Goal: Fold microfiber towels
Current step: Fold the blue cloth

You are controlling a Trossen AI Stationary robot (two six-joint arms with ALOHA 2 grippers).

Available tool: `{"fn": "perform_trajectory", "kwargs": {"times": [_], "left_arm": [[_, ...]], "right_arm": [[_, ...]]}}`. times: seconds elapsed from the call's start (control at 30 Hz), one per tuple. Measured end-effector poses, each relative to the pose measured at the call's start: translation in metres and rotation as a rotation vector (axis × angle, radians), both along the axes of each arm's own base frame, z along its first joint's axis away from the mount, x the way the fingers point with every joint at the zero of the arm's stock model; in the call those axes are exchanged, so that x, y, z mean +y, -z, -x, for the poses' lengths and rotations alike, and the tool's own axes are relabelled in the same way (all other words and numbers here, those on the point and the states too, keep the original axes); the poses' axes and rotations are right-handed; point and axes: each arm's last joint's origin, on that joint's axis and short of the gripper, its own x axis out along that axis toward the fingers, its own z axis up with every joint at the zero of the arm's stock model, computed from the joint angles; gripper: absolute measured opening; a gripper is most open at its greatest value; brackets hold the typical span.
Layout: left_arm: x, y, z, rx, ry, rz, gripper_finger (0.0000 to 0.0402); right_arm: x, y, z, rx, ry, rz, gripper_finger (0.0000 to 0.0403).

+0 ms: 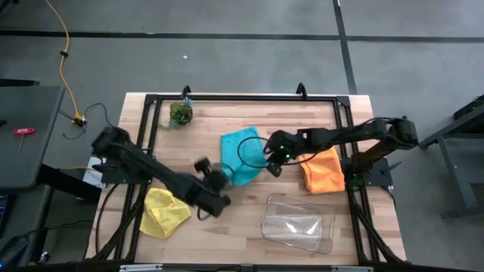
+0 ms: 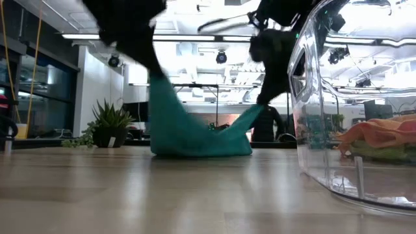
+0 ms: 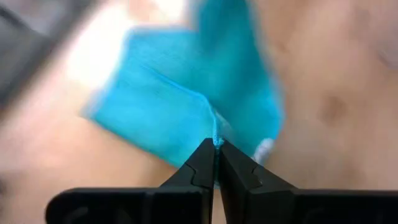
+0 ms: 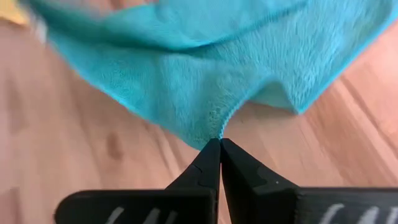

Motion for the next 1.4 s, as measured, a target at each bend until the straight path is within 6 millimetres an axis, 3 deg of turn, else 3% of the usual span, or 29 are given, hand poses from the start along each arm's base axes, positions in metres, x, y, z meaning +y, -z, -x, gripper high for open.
{"fn": "perform_trajectory", "kwargs": {"times": [0.27,0.5,0.63,0.77,0.87,1.0,1.17,1.27,1.4], "left_arm": [[0.05,-0.09,0.045,-0.288,-0.214,-0.215,0.0001],[0.101,-0.131,0.076,-0.461,-0.489,-0.347,0.0001],[0.129,-0.139,0.083,-0.516,-0.617,-0.35,0.0001],[0.153,-0.142,0.082,-0.574,-0.699,-0.306,0.0002],[0.173,-0.142,0.076,-0.58,-0.709,-0.266,0.0002],[0.205,-0.141,0.066,-0.511,-0.699,-0.34,0.0002],[0.246,-0.14,0.055,-0.402,-0.579,-0.416,0.0002],[0.257,-0.135,0.054,-0.386,-0.541,-0.391,0.0002],[0.256,-0.117,0.054,-0.341,-0.546,-0.343,0.0002]], "right_arm": [[-0.011,-0.065,0.027,-0.235,0.08,0.01,0.0],[-0.039,-0.111,0.038,-0.377,0.192,0.084,0.0],[-0.057,-0.136,0.042,-0.448,0.234,0.161,0.0],[-0.075,-0.147,0.048,-0.463,0.288,0.207,0.0],[-0.087,-0.149,0.053,-0.462,0.322,0.231,0.0],[-0.105,-0.148,0.06,-0.444,0.357,0.281,0.0],[-0.126,-0.147,0.073,-0.417,0.399,0.329,0.0],[-0.131,-0.146,0.077,-0.399,0.384,0.341,0.0],[-0.125,-0.141,0.073,-0.362,0.334,0.346,0.0]]}}
